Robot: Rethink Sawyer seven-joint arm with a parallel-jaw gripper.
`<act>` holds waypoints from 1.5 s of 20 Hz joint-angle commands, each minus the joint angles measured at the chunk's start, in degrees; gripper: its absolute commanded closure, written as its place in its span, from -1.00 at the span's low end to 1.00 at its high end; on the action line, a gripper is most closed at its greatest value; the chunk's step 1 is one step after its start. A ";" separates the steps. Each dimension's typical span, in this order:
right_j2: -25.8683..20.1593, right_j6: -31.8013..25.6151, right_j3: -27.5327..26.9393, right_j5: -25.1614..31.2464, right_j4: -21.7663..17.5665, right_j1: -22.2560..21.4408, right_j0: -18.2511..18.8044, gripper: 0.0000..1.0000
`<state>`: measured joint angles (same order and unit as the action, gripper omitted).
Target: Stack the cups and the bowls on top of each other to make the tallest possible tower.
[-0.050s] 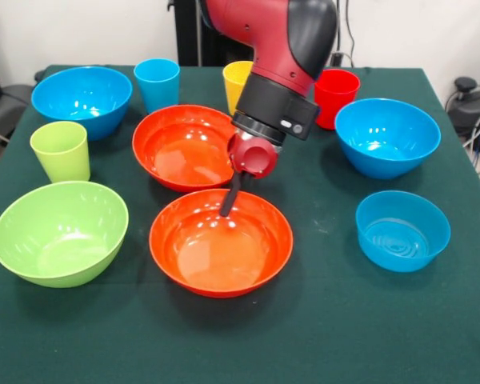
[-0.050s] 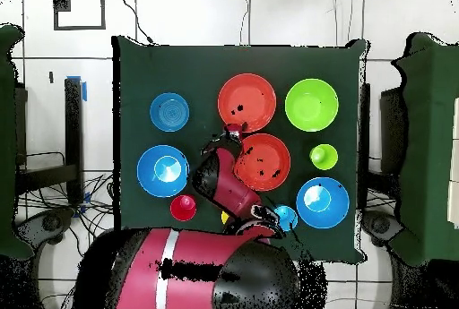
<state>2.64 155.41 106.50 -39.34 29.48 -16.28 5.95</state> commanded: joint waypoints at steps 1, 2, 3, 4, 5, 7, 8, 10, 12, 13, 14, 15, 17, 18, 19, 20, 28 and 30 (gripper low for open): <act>-7.14 12.96 1.60 2.59 2.73 3.91 -2.51 1.00; -7.09 13.15 1.50 2.71 2.55 3.96 -2.55 1.00; -7.06 13.17 1.33 2.82 2.60 4.06 -2.65 1.00; -7.03 13.19 1.17 2.93 2.65 4.17 -2.76 1.00; -7.03 13.15 0.98 2.98 2.72 4.30 -2.88 1.00; -6.98 13.14 0.73 2.84 2.36 4.57 -2.74 1.00; -6.98 13.13 0.66 2.82 2.24 4.63 -2.69 1.00; -6.97 13.12 0.51 2.78 2.02 4.76 -2.60 1.00; -7.03 13.12 0.64 2.75 2.06 4.56 -2.69 1.00; -7.05 13.07 0.72 2.78 2.24 4.45 -2.78 1.00; -7.06 13.04 0.79 2.77 2.28 4.36 -2.81 1.00; -7.08 13.01 0.86 2.76 2.32 4.28 -2.83 1.00; -7.11 13.09 0.83 2.61 2.22 4.35 -2.78 1.00; -7.12 13.15 0.89 2.59 2.26 4.32 -2.80 1.00; -7.12 13.21 0.96 2.57 2.30 4.30 -2.81 1.00; -7.04 13.24 1.13 2.56 2.51 4.19 -2.92 1.00; -6.88 13.00 1.67 2.99 2.64 3.32 -3.32 1.00; -6.96 12.55 1.75 3.61 1.52 2.76 -2.92 1.00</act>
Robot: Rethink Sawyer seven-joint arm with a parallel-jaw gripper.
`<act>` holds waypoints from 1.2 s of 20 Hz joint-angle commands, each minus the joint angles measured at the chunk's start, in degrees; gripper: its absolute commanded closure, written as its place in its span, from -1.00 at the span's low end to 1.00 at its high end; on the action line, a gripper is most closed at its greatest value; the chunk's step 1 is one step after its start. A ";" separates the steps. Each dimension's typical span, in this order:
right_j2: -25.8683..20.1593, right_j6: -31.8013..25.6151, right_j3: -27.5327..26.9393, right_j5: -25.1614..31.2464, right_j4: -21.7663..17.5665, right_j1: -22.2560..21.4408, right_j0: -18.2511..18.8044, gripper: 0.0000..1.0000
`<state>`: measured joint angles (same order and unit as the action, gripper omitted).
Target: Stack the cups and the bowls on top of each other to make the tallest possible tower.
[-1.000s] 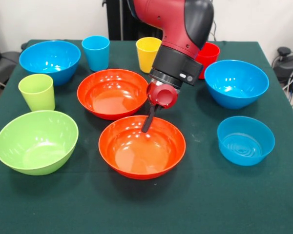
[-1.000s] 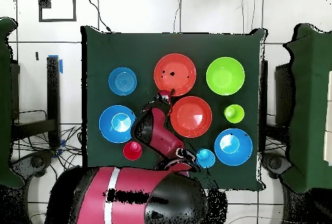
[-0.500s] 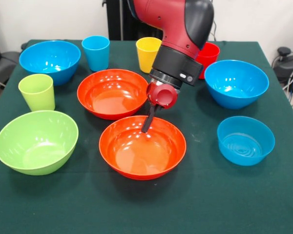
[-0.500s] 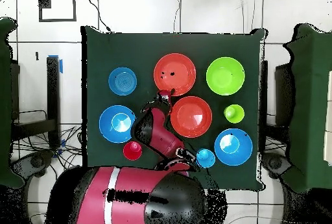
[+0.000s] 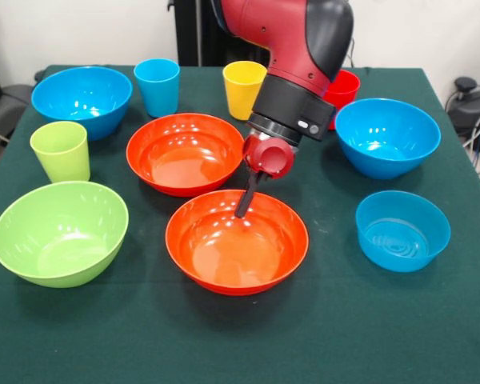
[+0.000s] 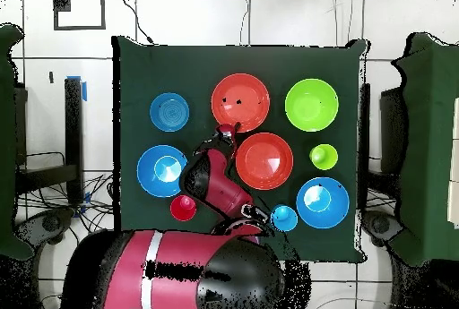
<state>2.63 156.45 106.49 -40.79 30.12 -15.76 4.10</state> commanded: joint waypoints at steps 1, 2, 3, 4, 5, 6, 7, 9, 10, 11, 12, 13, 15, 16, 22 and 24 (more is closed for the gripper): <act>-6.98 11.26 1.80 5.44 0.55 1.90 -0.96 1.00; -6.76 10.63 1.98 6.10 0.45 1.21 -0.99 1.00; -6.60 10.23 1.99 6.32 0.19 0.84 -1.01 1.00; -6.64 9.79 2.22 7.18 -0.32 0.11 -0.71 1.00; -6.60 9.58 2.43 7.68 -0.28 -0.35 -0.66 1.00; -6.30 9.23 2.85 8.22 0.00 -1.05 -0.78 1.00; -6.27 9.16 3.17 8.59 -0.06 -1.52 -0.70 1.00; -6.02 8.98 3.94 9.20 -0.18 -2.50 -0.55 1.00; -5.86 8.85 4.30 9.40 -0.39 -2.94 -0.41 1.00; -5.80 8.75 4.56 9.63 -0.29 -3.34 -0.42 1.00; -5.71 8.68 4.88 9.78 -0.50 -3.69 -0.23 1.00; -5.66 8.58 5.08 9.88 -0.45 -4.02 -0.24 1.00; -5.55 8.18 5.28 10.09 -0.63 -4.38 -0.04 1.00; -5.58 8.00 5.23 10.07 -1.10 -4.34 0.34 1.00; -6.68 7.90 3.87 9.24 -2.69 -2.93 1.57 1.00; -7.21 7.99 2.57 8.71 -3.36 -1.79 2.07 1.00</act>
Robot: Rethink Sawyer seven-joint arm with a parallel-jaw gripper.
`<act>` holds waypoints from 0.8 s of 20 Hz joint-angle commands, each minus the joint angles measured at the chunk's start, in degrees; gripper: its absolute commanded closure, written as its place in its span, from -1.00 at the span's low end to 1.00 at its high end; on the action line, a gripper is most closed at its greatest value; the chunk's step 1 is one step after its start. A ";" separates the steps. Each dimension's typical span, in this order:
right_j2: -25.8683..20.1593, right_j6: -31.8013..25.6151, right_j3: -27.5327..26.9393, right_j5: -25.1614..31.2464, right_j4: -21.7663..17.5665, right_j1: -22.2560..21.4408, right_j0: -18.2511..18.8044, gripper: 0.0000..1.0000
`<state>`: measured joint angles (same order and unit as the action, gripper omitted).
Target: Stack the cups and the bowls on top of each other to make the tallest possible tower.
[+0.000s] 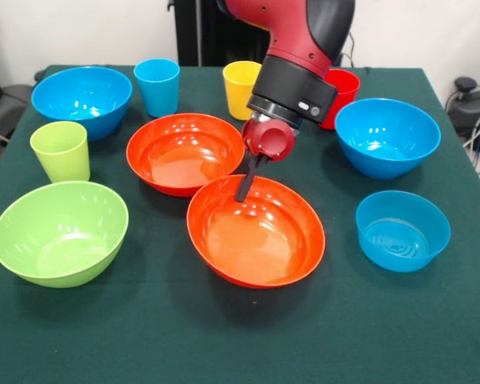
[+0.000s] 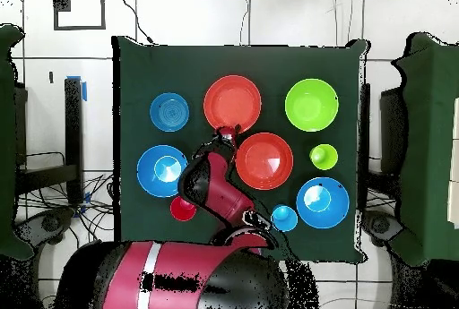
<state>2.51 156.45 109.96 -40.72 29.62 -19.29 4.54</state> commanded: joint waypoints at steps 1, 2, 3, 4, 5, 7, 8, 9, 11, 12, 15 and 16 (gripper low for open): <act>-7.44 7.94 -1.90 8.29 -3.07 2.62 1.72 1.00; -8.12 8.15 -3.40 7.48 -4.38 4.13 2.55 1.00; -8.45 8.10 -4.44 7.02 -4.60 5.13 2.59 1.00; -8.92 8.25 -5.55 6.35 -5.69 6.26 3.20 1.00; -9.04 8.16 -5.95 6.17 -5.67 6.62 3.12 1.00; -9.43 7.78 -7.23 5.86 -6.75 7.71 3.72 1.00; -9.81 7.26 -8.21 6.12 -8.15 8.40 4.54 1.00; -9.92 6.87 -8.79 6.24 -8.80 8.76 4.97 1.00; -10.17 5.75 -10.20 6.91 -10.76 9.22 5.98 1.00; -10.00 4.89 -10.93 7.45 -11.46 9.19 6.30 1.00; -8.27 2.58 -12.33 8.37 -10.37 8.67 5.34 1.00; -6.27 0.89 -12.84 7.96 -8.26 8.18 3.90 1.00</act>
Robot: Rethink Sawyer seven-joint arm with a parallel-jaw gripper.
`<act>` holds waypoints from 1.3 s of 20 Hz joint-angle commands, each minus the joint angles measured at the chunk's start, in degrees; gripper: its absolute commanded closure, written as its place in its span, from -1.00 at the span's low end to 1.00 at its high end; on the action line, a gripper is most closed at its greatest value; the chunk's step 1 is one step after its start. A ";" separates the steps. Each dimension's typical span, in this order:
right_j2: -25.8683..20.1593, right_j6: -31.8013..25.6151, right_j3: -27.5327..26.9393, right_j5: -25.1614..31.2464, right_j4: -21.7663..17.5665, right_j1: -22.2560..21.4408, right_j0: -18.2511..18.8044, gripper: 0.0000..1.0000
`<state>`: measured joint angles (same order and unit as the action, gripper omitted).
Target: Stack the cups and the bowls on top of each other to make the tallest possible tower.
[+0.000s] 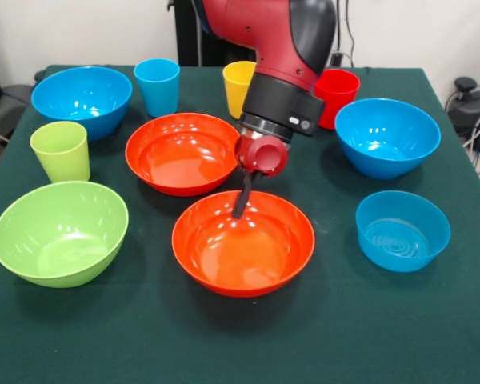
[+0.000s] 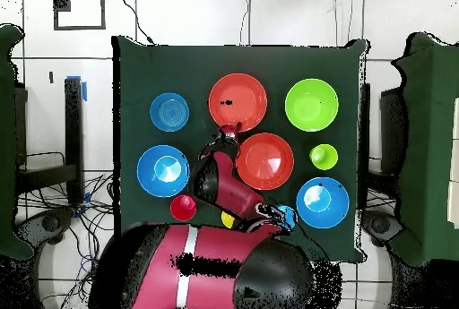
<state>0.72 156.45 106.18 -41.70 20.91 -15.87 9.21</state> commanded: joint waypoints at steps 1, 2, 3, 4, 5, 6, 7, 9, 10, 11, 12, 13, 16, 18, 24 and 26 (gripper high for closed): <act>-3.64 0.21 -9.39 8.82 1.20 4.47 -1.31 1.00; -2.17 -1.32 -10.09 8.56 1.98 4.04 -2.06 1.00; -1.45 -1.78 -10.28 8.55 2.19 3.62 -2.31 1.00; -1.06 -2.49 -10.96 9.38 1.28 3.16 -2.03 1.00; -0.50 -2.63 -10.89 9.78 1.34 2.69 -2.16 1.00; -0.40 -2.75 -11.22 10.59 0.41 2.29 -1.75 1.00; 0.03 -2.57 -11.06 10.66 0.32 2.01 -1.83 1.00; 0.20 -2.59 -12.20 11.16 -0.21 2.51 -1.67 1.00; 0.24 -2.70 -12.84 11.65 -0.68 2.65 -1.38 1.00; 0.45 -2.74 -13.20 11.74 -0.34 2.90 -1.76 1.00; 0.74 -2.94 -13.83 12.06 -0.49 3.04 -1.80 1.00; 0.99 -2.89 -14.03 12.06 -0.15 3.17 -2.34 1.00; 1.57 -3.41 -15.91 13.43 -0.37 3.64 -2.70 1.00; 1.98 -3.35 -16.59 14.03 -0.85 3.58 -2.80 1.00; 2.33 -2.41 -17.99 15.56 -3.82 3.33 -1.92 1.00; 2.47 -2.12 -18.61 16.10 -4.40 3.37 -1.69 1.00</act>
<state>6.34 156.45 93.48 -33.49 19.79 -12.94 7.56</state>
